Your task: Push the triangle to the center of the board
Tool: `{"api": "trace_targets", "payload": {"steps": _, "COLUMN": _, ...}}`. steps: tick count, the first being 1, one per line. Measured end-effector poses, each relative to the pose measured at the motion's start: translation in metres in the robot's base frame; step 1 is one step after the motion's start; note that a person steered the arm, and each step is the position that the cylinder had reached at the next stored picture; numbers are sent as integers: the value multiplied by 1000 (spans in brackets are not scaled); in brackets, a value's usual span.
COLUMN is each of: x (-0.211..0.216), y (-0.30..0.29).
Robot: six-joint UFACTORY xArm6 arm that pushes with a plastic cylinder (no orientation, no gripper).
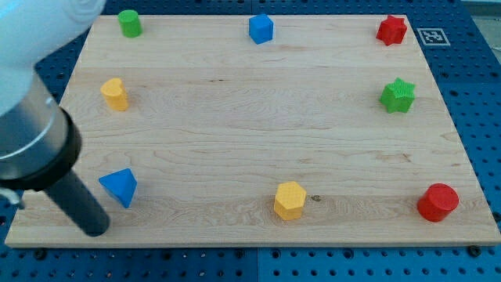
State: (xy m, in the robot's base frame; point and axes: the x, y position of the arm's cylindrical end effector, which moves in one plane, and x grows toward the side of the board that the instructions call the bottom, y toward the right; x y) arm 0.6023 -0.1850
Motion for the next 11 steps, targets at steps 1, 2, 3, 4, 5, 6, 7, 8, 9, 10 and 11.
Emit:
{"api": "trace_targets", "payload": {"steps": 1, "x": -80, "y": 7}}
{"api": "trace_targets", "payload": {"steps": 2, "x": -88, "y": 10}}
{"api": "trace_targets", "payload": {"steps": 3, "x": -86, "y": -27}}
{"api": "trace_targets", "payload": {"steps": 4, "x": -94, "y": -7}}
{"api": "trace_targets", "payload": {"steps": 5, "x": -105, "y": 29}}
{"api": "trace_targets", "payload": {"steps": 6, "x": -121, "y": 53}}
{"api": "trace_targets", "payload": {"steps": 7, "x": -134, "y": 59}}
{"api": "trace_targets", "payload": {"steps": 8, "x": -139, "y": 34}}
{"api": "trace_targets", "payload": {"steps": 9, "x": -148, "y": 57}}
{"api": "trace_targets", "payload": {"steps": 10, "x": -145, "y": 89}}
{"api": "trace_targets", "payload": {"steps": 11, "x": -140, "y": 105}}
